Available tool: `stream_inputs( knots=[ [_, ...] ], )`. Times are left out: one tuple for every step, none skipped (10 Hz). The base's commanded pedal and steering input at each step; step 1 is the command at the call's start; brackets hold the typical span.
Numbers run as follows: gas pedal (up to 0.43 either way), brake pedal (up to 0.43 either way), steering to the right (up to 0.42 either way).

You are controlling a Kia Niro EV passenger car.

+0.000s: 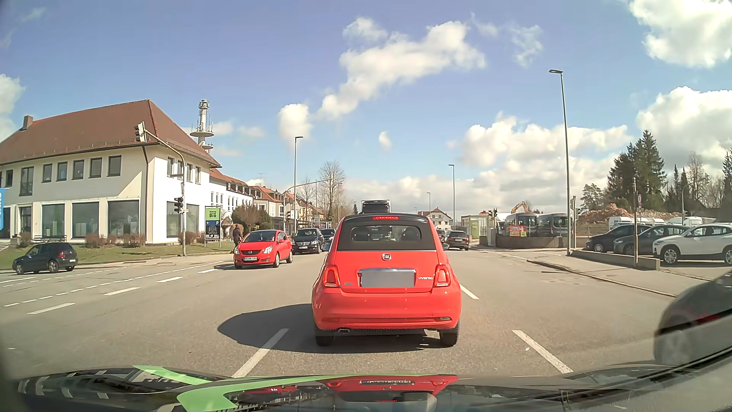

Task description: Follow the waypoints while adhering to traffic rules and regulations

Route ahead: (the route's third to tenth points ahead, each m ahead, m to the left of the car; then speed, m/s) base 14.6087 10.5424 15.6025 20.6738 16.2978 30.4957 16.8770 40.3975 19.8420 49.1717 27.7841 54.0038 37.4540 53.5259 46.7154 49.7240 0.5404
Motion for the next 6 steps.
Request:
stream_inputs(
  knots=[
    [0.0, 0.14, 0.0],
    [0.0, 0.122, -0.001],
    [0.0, 0.152, 0.0],
    [0.0, 0.171, 0.0],
    [0.0, 0.171, 0.0],
    [0.0, 0.177, 0.0]
  ],
)
